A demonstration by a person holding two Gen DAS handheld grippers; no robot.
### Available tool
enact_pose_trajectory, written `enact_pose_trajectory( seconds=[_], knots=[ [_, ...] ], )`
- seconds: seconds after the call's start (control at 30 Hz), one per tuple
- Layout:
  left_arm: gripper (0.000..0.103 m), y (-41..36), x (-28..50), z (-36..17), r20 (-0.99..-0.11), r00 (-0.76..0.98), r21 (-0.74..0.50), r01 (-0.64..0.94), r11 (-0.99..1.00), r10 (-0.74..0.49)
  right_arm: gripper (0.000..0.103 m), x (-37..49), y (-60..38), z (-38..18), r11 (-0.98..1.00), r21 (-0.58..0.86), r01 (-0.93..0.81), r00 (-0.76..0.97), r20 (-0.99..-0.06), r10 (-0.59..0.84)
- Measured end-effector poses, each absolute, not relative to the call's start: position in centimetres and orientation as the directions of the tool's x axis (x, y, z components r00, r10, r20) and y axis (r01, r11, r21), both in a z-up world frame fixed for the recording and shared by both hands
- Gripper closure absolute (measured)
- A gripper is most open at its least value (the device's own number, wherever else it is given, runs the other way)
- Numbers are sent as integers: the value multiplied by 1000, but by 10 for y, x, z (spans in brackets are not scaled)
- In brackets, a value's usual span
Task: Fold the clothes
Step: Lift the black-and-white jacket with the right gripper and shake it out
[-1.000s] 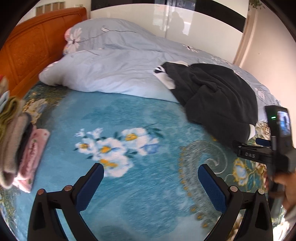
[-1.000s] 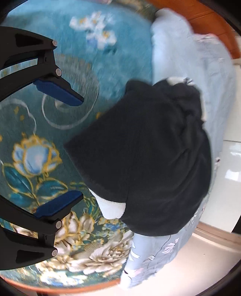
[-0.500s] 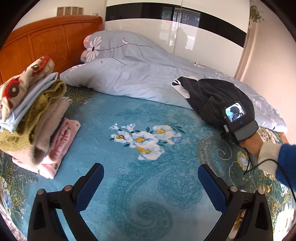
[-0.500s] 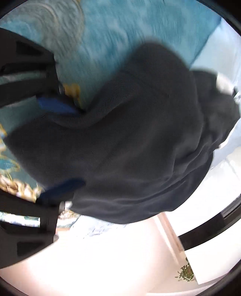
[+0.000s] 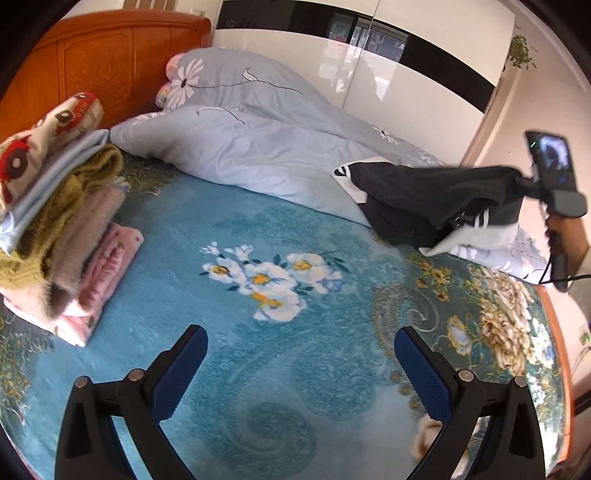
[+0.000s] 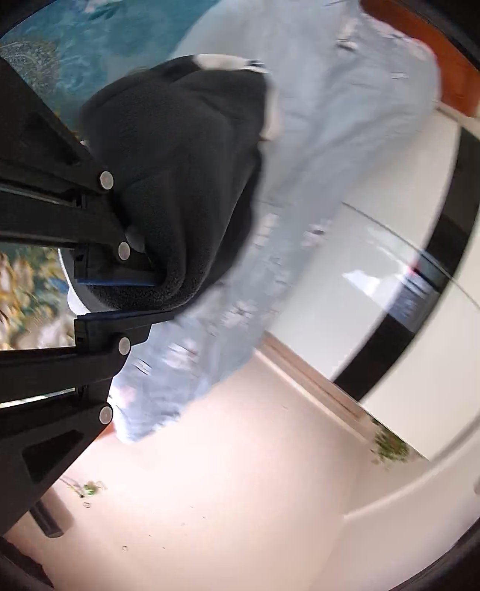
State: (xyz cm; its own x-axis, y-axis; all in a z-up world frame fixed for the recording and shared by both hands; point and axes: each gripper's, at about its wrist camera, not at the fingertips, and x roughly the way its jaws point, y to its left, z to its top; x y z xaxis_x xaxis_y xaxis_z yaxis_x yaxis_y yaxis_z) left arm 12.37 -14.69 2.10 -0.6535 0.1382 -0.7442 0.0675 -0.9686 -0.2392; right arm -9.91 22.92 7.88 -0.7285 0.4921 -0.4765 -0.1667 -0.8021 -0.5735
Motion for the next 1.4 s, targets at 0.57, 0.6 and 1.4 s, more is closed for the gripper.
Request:
enact_pose_trajectory(
  seconds=[0.57, 0.6, 1.4],
  knots=[
    [0, -97, 167, 126, -533, -820, -172, -138, -975, 210, 94, 116, 122, 352, -846, -505, -174, -985, 95, 146],
    [0, -92, 169, 133, -519, -826, -150, -165, -975, 220, 94, 126, 127, 366, -847, -503, -172, -985, 104, 138],
    [98, 4, 103, 133, -472, -749, -299, -361, -883, 466, 94, 234, 207, 309, -938, -328, -111, -990, -41, 132]
  ],
)
